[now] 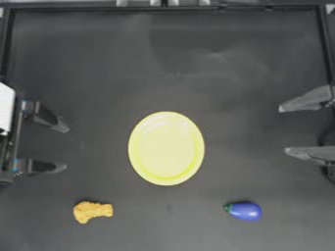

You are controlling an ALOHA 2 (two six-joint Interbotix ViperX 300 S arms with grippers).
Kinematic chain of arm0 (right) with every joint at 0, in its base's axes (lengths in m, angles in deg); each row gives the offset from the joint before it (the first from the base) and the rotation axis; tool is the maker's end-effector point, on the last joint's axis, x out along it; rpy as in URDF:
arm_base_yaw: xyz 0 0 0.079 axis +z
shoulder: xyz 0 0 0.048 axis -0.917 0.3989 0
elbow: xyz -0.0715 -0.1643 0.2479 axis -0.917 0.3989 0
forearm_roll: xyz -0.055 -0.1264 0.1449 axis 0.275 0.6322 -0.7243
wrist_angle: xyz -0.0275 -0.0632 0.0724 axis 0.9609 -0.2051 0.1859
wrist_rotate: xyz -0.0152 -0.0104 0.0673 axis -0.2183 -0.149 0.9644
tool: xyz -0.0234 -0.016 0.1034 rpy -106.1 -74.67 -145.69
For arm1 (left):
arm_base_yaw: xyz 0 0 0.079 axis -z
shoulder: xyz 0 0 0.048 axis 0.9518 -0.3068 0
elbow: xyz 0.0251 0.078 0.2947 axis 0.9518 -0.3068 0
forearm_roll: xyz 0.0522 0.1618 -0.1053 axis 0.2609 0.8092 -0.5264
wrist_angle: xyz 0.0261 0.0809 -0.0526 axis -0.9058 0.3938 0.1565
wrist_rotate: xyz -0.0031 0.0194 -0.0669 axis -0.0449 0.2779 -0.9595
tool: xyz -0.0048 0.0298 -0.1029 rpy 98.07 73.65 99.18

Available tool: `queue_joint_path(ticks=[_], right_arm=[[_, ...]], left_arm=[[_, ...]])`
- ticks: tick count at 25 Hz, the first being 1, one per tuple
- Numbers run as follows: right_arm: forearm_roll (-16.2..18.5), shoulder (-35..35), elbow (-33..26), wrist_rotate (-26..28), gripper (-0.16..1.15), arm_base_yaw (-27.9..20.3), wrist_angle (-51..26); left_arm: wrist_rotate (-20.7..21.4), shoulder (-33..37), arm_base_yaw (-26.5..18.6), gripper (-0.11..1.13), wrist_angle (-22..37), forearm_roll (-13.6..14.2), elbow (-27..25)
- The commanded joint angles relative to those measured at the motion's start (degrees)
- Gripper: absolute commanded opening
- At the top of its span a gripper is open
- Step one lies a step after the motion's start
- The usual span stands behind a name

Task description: Put brown chicken wing on plate

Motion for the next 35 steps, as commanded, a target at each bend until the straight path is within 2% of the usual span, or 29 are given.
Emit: queue_joint_path(ticks=[1,7,10,12,15,22,35], right_arm=[[-0.18,0.18,-1.05,0.09,0.99,0.0,-0.09],[-0.18,0.09,-1.05,0.09,0.99,0.0,-0.18],[-0.18,0.09,-0.97,0.09,0.99,0.0,-0.18],[-0.18,0.09,-0.97,0.09,0.99,0.0,-0.18],[-0.18,0.09,-0.88,0.09,0.99,0.0,-0.18],[-0.18,0.09,-0.79,0.35,0.99,0.0,-0.18],[-0.18,0.09,-0.35,0.97,0.99,0.0,0.09]], left_arm=[[-5.19,-2.9,3.43,1.03,2.11,3.87,2.81],[-19.51,-8.61,12.04,1.03,5.54,14.15,4.92],[-25.58,-10.72,14.85,1.03,5.98,17.14,4.83],[-28.74,-12.48,16.08,1.03,5.98,18.11,4.66],[-30.76,-15.21,17.4,1.03,5.98,18.37,4.92],[-31.03,-21.36,18.63,1.03,3.96,17.4,6.42],[-31.03,-30.41,18.63,1.03,-2.29,11.25,5.36]])
